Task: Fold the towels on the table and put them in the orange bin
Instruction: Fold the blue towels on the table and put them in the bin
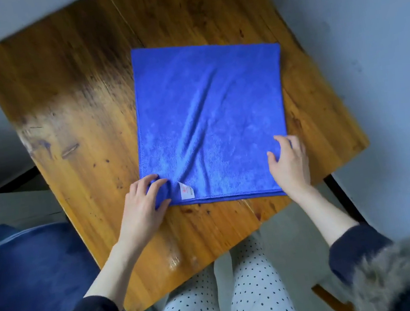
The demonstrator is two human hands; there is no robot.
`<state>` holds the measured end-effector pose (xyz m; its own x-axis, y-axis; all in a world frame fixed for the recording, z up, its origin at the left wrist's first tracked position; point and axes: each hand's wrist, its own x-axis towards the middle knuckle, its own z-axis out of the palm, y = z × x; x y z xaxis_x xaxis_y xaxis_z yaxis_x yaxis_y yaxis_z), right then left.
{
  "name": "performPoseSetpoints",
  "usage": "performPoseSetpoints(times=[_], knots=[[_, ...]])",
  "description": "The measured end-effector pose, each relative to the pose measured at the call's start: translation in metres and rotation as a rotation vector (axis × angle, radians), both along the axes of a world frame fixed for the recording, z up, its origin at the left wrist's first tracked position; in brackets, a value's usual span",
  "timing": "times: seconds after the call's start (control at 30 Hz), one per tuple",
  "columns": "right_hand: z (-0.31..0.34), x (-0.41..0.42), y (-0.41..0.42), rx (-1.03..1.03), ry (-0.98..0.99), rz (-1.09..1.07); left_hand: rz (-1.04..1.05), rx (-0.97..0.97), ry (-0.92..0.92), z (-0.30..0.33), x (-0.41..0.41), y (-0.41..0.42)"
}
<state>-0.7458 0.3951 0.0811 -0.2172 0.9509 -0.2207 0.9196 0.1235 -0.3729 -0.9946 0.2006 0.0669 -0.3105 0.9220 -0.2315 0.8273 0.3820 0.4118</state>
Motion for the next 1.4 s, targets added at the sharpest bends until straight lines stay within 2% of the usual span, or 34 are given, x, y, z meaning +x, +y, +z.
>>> performPoseSetpoints(times=[0.17,0.23,0.3,0.43,0.6,0.67,0.73,0.83,0.97,1.07,1.17,1.27,1.4], knots=[[0.003,0.027,-0.035,-0.181,0.048,-0.296,0.045,-0.012,-0.026,-0.001,-0.001,-0.022],[0.004,0.03,-0.034,-0.236,0.063,-0.403,0.142,-0.01,-0.059,-0.001,0.001,-0.026],[0.002,0.033,-0.029,-0.304,0.064,-0.473,0.303,-0.014,-0.169,0.001,0.002,-0.023],[0.003,0.034,-0.022,-0.365,0.056,-0.5,0.651,-0.052,-0.352,0.006,0.006,-0.007],[0.003,0.033,-0.023,-0.432,0.017,-0.459,0.906,-0.186,-0.463,0.005,0.007,0.003],[0.005,0.033,-0.022,-0.474,0.031,-0.479,1.033,-0.169,-0.6,0.003,0.007,0.005],[0.002,0.036,-0.021,-0.488,0.13,-0.565,1.12,-0.12,-0.729,0.004,0.006,0.007],[0.001,0.045,-0.022,-0.551,0.417,-0.755,1.147,-0.052,-0.844,0.006,0.001,0.004],[0.004,0.054,-0.027,-0.595,0.537,-0.726,1.118,-0.026,-0.952,0.008,-0.007,-0.006],[0.003,0.059,-0.035,-0.574,0.543,-0.676,1.072,-0.032,-0.913,0.007,-0.007,-0.011],[0.001,0.061,-0.04,-0.557,0.53,-0.622,0.981,-0.092,-0.711,0.004,-0.006,-0.012],[0.0,0.057,-0.042,-0.479,0.337,-0.553,0.886,-0.117,-0.438,0.004,-0.002,-0.01],[0.002,0.046,-0.041,-0.455,0.234,-0.573,0.919,-0.09,-0.343,0.007,0.01,-0.005]])
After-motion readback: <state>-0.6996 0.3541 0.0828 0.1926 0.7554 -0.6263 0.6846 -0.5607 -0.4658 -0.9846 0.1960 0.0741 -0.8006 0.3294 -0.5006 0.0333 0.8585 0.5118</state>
